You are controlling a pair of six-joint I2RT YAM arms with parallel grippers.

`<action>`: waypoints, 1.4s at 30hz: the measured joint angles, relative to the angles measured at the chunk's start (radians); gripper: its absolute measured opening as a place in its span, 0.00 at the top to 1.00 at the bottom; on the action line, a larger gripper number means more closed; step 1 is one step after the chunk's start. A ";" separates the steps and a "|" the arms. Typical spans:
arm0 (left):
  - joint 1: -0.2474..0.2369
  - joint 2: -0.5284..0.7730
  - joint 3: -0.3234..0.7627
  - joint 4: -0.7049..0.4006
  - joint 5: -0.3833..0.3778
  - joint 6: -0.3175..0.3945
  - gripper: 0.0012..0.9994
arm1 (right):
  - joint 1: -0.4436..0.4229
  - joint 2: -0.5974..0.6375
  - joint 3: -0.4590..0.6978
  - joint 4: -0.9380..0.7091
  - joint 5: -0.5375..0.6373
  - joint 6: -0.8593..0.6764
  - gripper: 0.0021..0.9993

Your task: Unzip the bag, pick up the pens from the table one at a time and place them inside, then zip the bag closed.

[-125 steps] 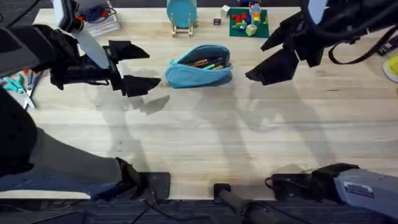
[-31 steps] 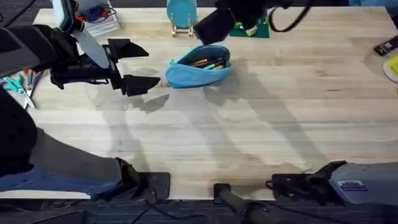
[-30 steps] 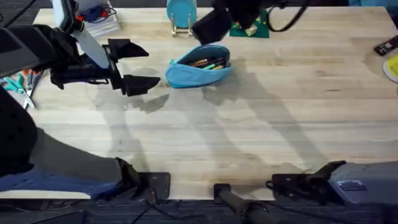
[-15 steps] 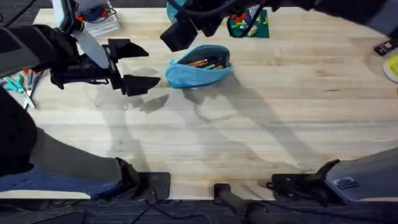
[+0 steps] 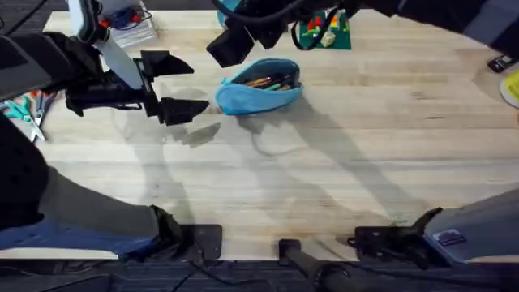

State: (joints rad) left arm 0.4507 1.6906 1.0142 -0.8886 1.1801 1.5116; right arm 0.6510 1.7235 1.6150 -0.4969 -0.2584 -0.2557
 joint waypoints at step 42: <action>0.000 0.000 0.000 -0.001 0.000 0.000 0.01 | 0.149 0.220 0.211 -0.135 0.274 0.151 0.00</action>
State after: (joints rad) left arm 0.4507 1.6907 1.0142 -0.8894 1.1797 1.5116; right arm 0.8001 1.9439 1.8259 -0.6317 0.0158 -0.1050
